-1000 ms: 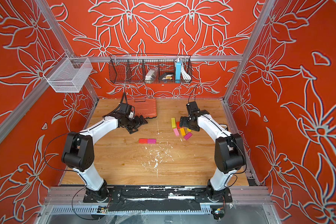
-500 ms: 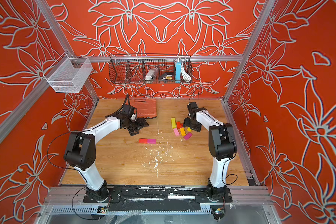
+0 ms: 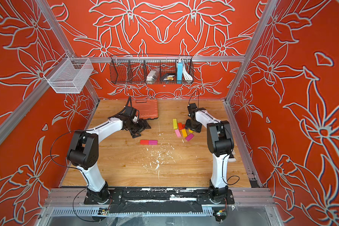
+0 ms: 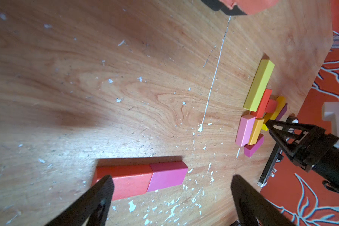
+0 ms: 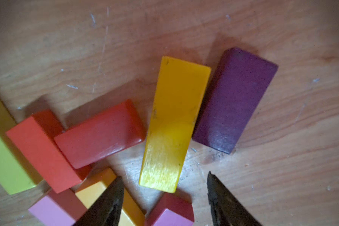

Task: Assemble the letter c with building blocks
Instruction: Pick up the building block from the center of the board.

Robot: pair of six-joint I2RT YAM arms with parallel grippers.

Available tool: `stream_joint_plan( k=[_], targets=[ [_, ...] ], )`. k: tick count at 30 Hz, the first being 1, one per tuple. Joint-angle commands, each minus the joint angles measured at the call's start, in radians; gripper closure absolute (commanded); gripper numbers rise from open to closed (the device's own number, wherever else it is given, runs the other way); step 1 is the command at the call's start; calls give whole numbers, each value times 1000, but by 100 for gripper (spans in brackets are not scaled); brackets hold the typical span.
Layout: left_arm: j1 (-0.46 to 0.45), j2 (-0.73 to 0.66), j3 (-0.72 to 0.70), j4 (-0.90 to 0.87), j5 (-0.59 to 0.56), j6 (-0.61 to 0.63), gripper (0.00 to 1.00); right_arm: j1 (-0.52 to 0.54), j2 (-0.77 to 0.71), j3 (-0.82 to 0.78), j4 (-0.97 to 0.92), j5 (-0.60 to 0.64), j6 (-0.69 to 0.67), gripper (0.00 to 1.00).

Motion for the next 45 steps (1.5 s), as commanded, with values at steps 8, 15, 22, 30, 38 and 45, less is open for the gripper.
stream_joint_plan(
  k=[8,15,22,30,38,45],
  targets=[
    [-3,25,12,8,17,10,5,-8,63,53,-39,48,-19,40],
    [-2,29,18,11,21,6,5,-11,99,100,-60,79,-48,43],
    [-3,33,24,9,21,4,5,-13,126,142,-74,88,-66,48],
    [-3,27,20,9,20,3,5,-15,107,111,-52,49,-53,60],
    [-3,18,9,12,18,-1,5,-15,53,44,-18,9,-19,69],
    [-3,3,10,12,13,-1,5,-15,-24,24,-11,14,-1,77]
  ],
)
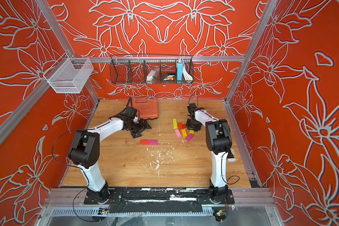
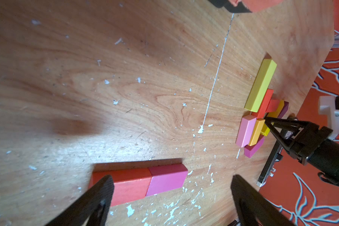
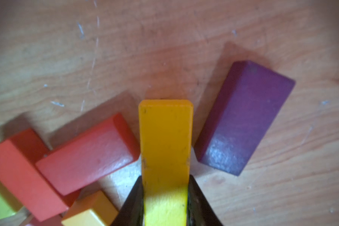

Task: Assemble the letter c with building blocks
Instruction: Pick up the building block from the center of the board, then place the building block at the center of the board.

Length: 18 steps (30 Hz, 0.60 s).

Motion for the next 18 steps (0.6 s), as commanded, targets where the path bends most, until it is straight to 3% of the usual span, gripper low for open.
stream_joint_plan(
  k=[1,11,18],
  targets=[
    [-3,-21,10,-4,-7,7,5,-7,-80,-16,-10,6,22,78],
    [42,-121,-25,-15,-33,15,5,22,-260,-95,19,0,39,81],
    [135,-218,-114,-37,-11,29,5,264,-370,-176,18,6,91,82]
  ],
)
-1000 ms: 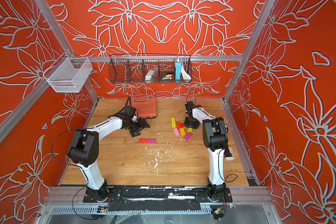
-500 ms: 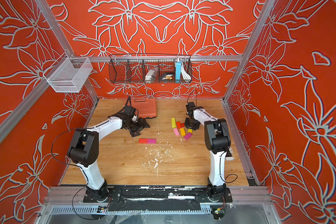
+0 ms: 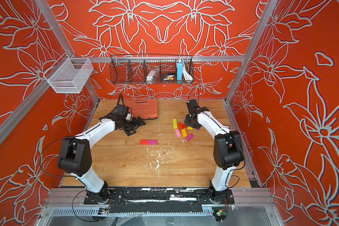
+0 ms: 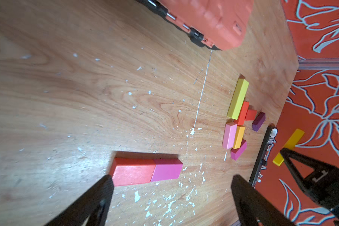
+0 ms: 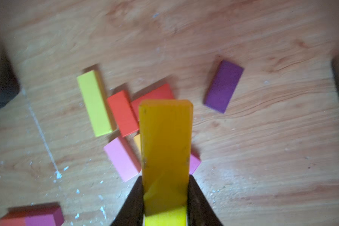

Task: Assemble the letter c with building blocks
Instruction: Place the building block at the center of the board.

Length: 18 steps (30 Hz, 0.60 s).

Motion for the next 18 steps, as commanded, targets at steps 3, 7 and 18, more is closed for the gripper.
stream_joint_plan(
  k=[3,7,18],
  targets=[
    [86,-97,-97,-32,15,24,5,252,-68,-73,10,6,110,82],
    [136,-146,-159,-36,19,30,4,428,-65,-84,30,26,204,81],
    [242,-187,-236,-30,51,44,4,760,153,65,48,65,392,80]
  ],
)
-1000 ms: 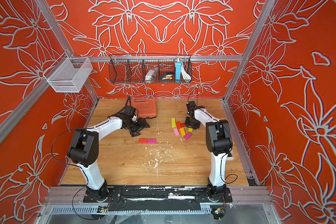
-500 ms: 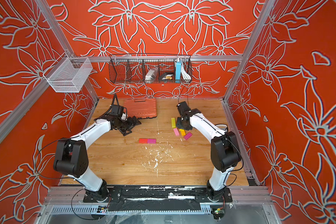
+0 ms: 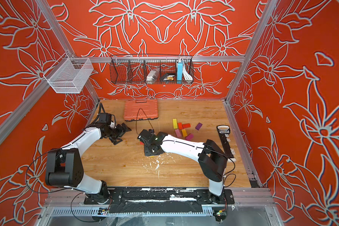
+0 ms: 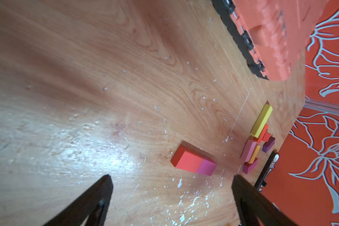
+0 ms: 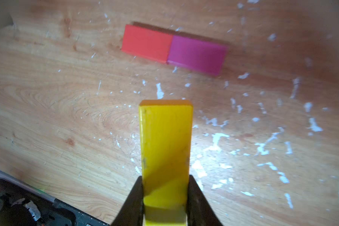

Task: Assemble the letter c with building blocks
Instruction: Place the building block at the center of the board.

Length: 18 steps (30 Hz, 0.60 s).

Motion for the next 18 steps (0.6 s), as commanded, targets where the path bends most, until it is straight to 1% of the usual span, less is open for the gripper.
stream_joint_plan(
  k=[1,8,18],
  targets=[
    [19,-37,-17,-9,26,21,4,37,78,65,-4,37,87,80],
    [46,-43,-50,0,52,22,4,61,195,148,4,27,141,78],
    [63,-31,-58,10,78,21,4,62,286,225,-21,25,160,76]
  ],
)
